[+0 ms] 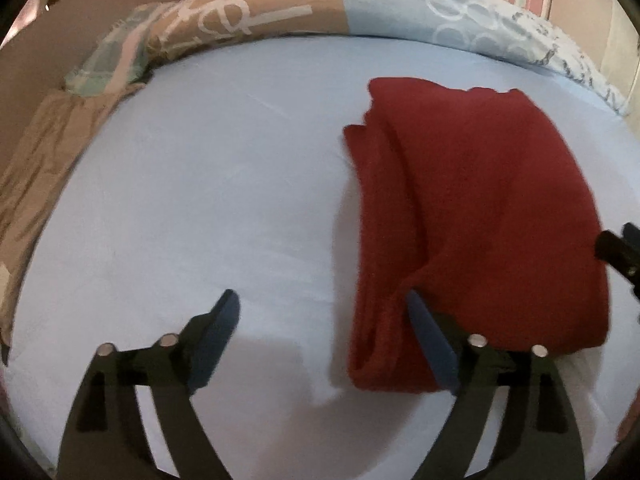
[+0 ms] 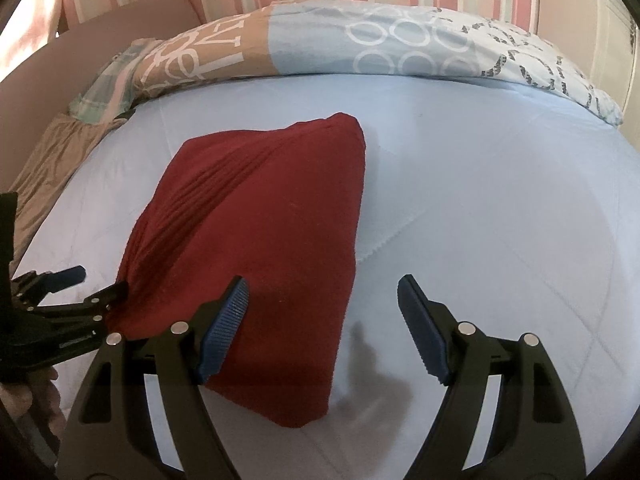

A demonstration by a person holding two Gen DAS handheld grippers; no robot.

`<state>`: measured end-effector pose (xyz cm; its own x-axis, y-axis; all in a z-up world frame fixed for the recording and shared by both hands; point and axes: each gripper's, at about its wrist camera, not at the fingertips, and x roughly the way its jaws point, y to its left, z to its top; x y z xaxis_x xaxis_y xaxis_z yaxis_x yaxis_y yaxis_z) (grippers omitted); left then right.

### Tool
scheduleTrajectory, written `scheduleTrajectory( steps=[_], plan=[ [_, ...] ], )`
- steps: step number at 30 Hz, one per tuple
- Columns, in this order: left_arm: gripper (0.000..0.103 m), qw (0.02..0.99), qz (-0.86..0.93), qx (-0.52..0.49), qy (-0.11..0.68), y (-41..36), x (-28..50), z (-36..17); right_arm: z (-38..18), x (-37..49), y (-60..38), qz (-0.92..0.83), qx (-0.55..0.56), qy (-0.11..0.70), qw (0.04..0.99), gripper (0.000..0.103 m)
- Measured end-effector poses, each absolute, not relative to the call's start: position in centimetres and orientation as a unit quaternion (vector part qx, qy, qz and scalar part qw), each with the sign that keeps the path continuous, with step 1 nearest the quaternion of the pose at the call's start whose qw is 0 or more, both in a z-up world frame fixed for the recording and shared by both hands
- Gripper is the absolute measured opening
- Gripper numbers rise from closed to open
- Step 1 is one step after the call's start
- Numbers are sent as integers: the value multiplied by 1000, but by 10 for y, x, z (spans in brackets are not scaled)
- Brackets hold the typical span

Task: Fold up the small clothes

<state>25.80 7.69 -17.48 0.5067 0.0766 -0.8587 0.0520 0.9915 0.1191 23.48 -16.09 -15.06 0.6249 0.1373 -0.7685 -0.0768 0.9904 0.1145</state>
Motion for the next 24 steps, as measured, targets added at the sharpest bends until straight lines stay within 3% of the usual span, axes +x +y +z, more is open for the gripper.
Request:
scheduleTrajectory(
  steps=[6, 8, 14, 17, 24],
  plan=[
    [92, 866, 9, 68, 496, 79, 259, -170, -150, 233, -165, 64, 42, 427, 901, 79],
    [92, 868, -2, 62, 494, 80, 255, -163, -147, 230, -168, 66, 42, 419, 905, 88],
    [99, 869, -42, 38, 491, 85, 245, -146, -139, 222, -173, 76, 45, 402, 912, 98],
    [99, 855, -90, -10, 511, 86, 247, -155, -143, 223, -174, 83, 44, 406, 909, 98],
    [99, 849, -97, 38, 517, 64, 261, -179, -157, 243, -170, 89, 51, 432, 896, 98]
  ],
)
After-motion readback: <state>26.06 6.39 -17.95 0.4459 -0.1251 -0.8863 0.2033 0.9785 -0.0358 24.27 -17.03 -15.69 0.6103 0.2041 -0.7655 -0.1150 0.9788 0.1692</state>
